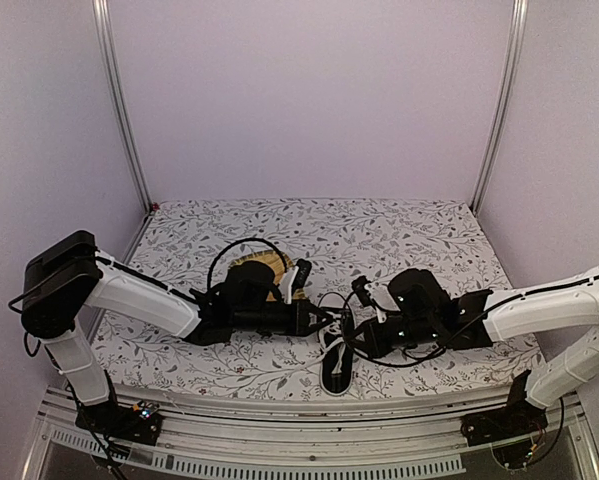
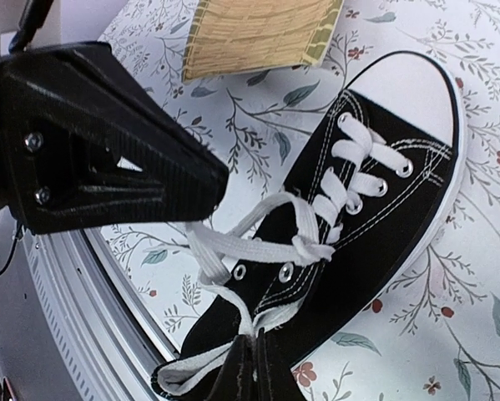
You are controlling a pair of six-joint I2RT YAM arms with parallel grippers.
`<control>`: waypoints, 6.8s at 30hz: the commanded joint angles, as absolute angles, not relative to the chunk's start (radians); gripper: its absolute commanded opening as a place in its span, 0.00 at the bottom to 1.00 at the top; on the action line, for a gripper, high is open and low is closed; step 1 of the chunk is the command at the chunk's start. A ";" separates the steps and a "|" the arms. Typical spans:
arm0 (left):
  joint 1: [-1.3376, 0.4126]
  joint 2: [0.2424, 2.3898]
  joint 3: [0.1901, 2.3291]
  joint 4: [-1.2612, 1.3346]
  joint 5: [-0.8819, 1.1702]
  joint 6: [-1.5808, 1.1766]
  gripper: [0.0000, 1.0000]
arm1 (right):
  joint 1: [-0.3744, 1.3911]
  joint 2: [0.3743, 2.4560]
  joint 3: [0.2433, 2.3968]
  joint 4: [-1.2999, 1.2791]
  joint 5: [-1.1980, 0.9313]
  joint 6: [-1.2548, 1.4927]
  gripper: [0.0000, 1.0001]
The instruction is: Tie the shoes
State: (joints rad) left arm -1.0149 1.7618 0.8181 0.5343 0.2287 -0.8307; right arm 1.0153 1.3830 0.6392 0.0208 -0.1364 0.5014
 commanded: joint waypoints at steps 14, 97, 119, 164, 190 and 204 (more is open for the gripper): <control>-1.006 1.788 0.856 0.516 0.235 -0.788 0.00 | 0.926 1.489 0.819 -0.003 -0.079 0.418 0.02; -1.038 1.797 0.876 0.402 0.134 -0.795 0.00 | 0.928 1.644 0.814 0.042 -0.191 0.451 0.02; -1.051 1.818 0.889 0.416 0.178 -0.813 0.00 | 0.927 1.711 0.779 0.252 -0.221 0.498 0.02; -0.981 1.835 0.821 0.463 0.191 -0.865 0.26 | 0.927 1.722 0.710 0.308 -0.223 0.529 0.02; -0.980 1.928 0.821 0.610 0.302 -0.924 0.10 | 0.927 1.718 0.706 0.316 -0.222 0.531 0.02; -0.975 1.894 0.784 0.607 0.233 -0.933 0.00 | 0.928 1.525 0.658 0.249 -0.154 0.534 0.24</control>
State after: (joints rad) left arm -0.9871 1.9137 0.7963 0.5900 0.2573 -0.9329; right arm 0.9283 1.6230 0.6819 0.2825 -0.2031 0.5369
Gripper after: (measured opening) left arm 0.004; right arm 0.154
